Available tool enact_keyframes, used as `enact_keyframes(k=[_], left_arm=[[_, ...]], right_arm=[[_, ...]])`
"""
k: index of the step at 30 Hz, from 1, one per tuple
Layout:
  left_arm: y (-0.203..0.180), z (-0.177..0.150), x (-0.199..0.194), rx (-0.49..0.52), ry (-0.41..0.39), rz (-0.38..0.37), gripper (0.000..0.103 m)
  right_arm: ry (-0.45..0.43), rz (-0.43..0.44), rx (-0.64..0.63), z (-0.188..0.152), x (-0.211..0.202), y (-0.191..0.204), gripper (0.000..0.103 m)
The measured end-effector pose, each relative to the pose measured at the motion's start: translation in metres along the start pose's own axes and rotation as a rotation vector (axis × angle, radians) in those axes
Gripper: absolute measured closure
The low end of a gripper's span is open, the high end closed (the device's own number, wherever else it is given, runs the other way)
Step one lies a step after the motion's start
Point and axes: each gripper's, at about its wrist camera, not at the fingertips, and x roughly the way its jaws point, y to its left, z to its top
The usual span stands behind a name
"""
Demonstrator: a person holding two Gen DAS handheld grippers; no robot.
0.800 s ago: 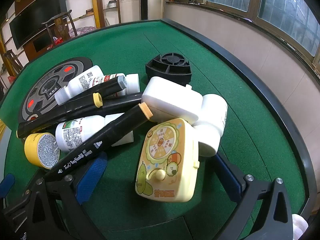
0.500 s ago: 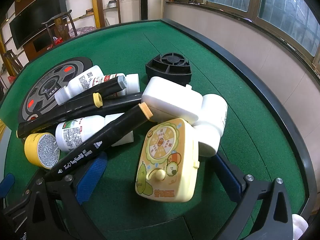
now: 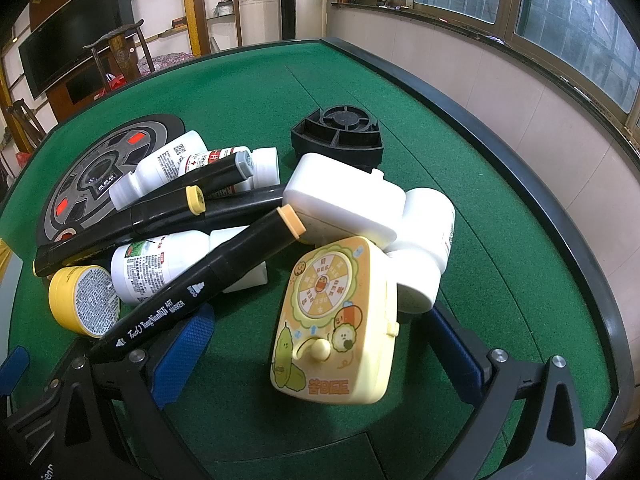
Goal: Organize rigid objects
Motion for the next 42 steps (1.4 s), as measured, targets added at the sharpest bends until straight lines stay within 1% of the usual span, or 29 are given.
enact_keyframes(k=[21,25,30,37,39,42], left_arm=[[0.000,0.000,0.000,0.000,0.000,-0.001,0.000],[0.000,-0.001,-0.001,0.004,0.007,0.000,0.000],[-0.001,-0.005,-0.005,0.044,0.034,-0.026,0.000],[0.002,-0.006,-0.007,0.063,0.060,-0.048,0.000],[0.003,-0.007,-0.008,0.077,0.060,-0.065,0.000],[0.013,-0.012,-0.016,0.044,0.045,-0.074,0.001]], right_arm=[[0.001,0.004,-0.002,0.000,0.000,0.000,0.000],[0.027,0.041,-0.047,0.003,0.000,0.000,0.000],[0.065,0.057,-0.074,0.002,0.002,-0.002,0.000],[0.069,0.065,-0.088,-0.002,-0.005,-0.006,0.000],[0.073,0.059,-0.086,-0.003,-0.005,-0.006,0.000],[0.063,0.023,-0.092,-0.008,-0.013,-0.006,0.000]])
